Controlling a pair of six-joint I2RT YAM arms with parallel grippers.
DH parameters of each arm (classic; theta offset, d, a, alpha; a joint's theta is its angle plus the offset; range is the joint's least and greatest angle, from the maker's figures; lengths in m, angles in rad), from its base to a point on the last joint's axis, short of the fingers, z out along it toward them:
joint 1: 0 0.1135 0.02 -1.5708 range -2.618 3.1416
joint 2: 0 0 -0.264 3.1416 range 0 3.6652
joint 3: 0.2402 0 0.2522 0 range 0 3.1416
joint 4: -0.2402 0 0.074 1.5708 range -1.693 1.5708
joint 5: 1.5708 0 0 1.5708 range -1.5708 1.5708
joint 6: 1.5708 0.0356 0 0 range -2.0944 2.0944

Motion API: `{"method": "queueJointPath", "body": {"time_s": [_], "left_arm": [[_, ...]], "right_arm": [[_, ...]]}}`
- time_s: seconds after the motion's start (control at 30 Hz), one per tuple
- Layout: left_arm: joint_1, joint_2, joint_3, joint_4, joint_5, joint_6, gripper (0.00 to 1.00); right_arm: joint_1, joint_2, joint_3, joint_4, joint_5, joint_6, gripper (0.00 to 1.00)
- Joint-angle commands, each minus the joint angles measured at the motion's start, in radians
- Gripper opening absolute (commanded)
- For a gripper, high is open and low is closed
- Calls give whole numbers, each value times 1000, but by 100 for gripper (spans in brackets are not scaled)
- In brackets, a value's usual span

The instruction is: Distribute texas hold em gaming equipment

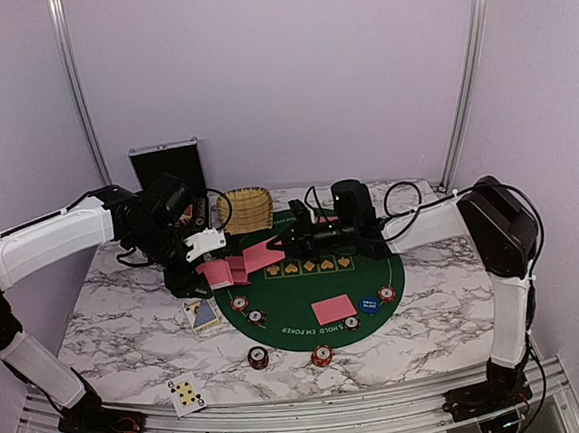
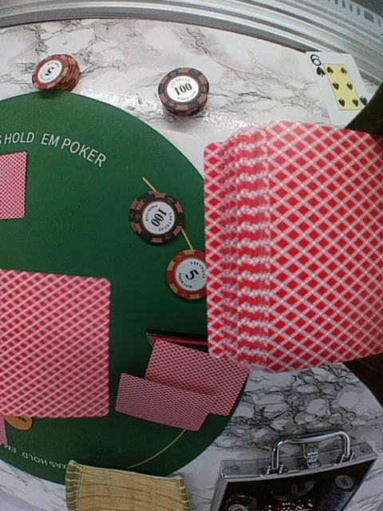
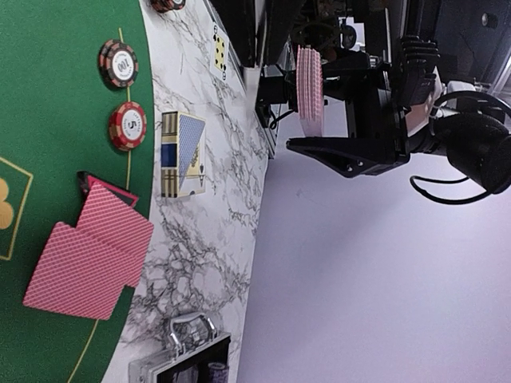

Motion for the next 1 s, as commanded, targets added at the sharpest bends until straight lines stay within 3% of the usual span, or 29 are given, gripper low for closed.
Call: {"method": "queueJointPath", "body": {"time_s": [0.0,0.4,0.5,0.73,0.97], "left_arm": [[1,-27,21,-1,-9,10,8],[1,-16,31,-18,-6,9,8],[1,-15,30,-21,-13,6,8],[1,-23,15,-21,-18,9,8],[1,-30,17,-23,-14,8,8]], "right_arm": [[-87,-35,8,43,-21,14,5],[-361,159,338,-381,47,-297,4],[-410,227,410,-385,58,-302,5],[-451,333,586,-526,170,-388,8],[-451,412,647,-539,203,-378,14]]}}
